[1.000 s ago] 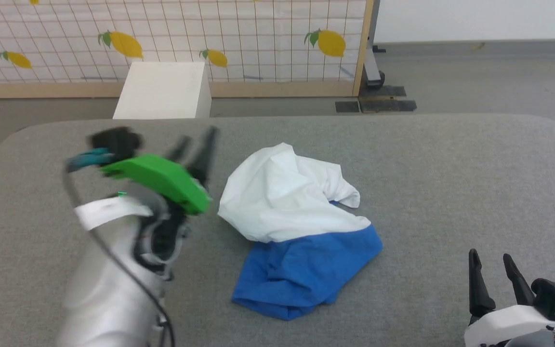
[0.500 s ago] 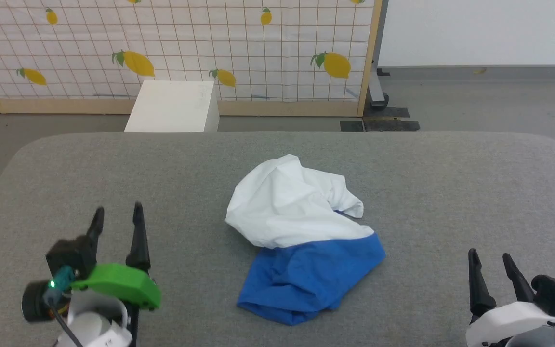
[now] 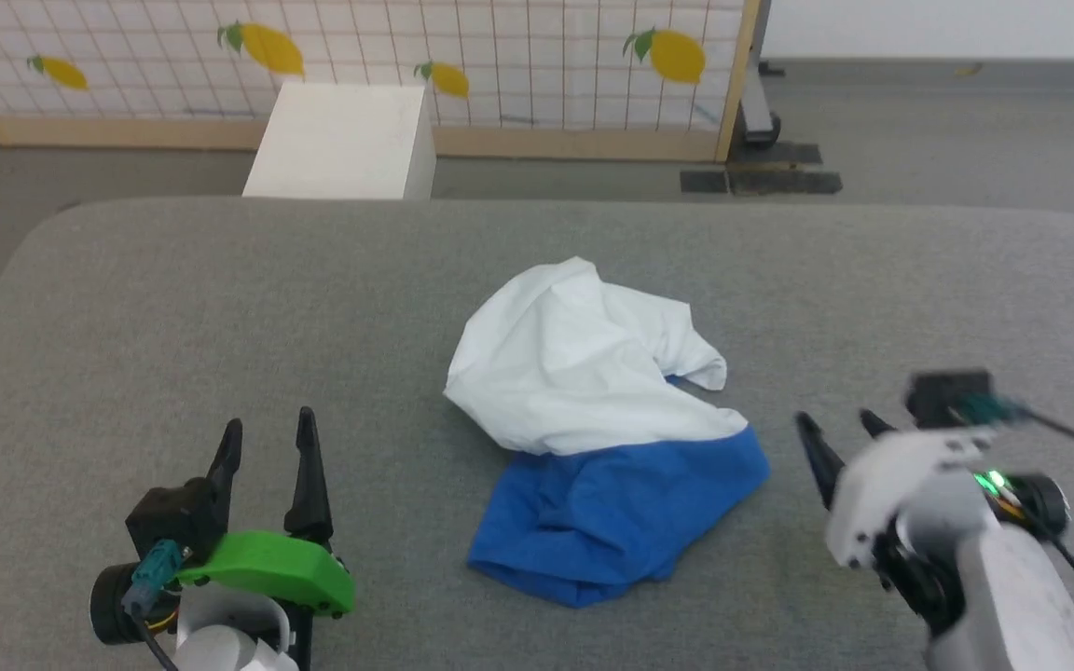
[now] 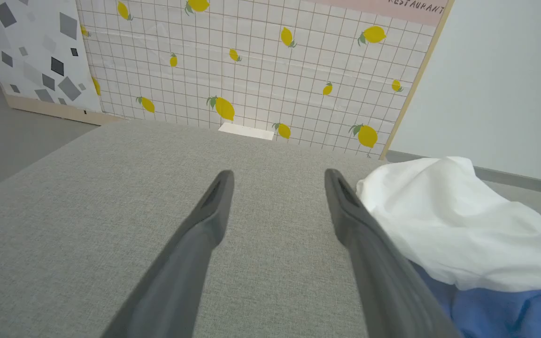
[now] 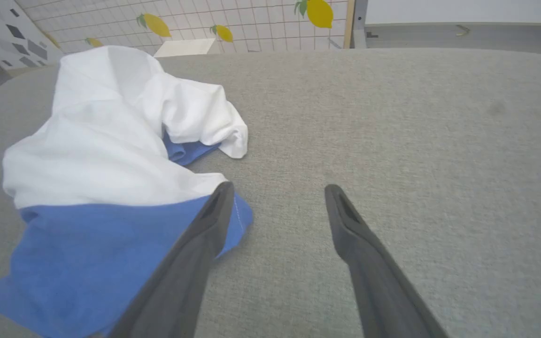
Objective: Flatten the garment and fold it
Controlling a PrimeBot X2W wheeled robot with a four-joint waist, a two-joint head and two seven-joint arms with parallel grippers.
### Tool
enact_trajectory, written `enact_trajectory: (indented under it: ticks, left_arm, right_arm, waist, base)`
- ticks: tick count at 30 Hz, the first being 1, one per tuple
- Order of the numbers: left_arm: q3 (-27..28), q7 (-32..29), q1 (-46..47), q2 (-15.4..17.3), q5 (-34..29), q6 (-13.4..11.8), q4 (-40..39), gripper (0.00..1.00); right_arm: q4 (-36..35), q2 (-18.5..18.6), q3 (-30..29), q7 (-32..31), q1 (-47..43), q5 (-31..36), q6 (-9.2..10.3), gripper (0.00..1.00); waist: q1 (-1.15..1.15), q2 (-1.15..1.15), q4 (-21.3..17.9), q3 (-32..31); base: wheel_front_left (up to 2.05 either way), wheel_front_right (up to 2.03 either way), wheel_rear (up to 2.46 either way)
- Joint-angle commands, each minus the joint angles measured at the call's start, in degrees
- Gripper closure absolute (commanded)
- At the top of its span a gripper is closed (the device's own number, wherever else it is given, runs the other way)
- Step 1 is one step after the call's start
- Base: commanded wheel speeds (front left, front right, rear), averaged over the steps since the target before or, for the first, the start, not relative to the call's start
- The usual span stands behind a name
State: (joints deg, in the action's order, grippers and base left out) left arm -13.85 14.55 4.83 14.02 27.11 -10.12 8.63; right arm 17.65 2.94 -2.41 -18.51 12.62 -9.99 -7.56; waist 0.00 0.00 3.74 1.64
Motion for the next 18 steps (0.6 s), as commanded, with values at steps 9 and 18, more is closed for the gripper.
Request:
enact_trajectory:
  ticks: [9,18]
  left_arm:
    - [-0.89,0.43,2.84,-2.07,-1.48,0.61,-0.16,0.0]
    - [-0.36,0.44,4.12,-3.7,-2.02,1.58,1.02,0.0]
  right_arm:
    - [7.84,4.5,12.35,-19.93,10.76,3.3,0.08,0.0]
    - [12.72,6.32,16.62,-19.91,11.02,0.17,0.08,0.59]
  waist:
    - [0.0,0.0,6.27,7.05]
    - [0.0,0.0,8.47,9.1]
  base:
    - [0.0,0.0,0.0]
    - [0.0,0.0,0.0]
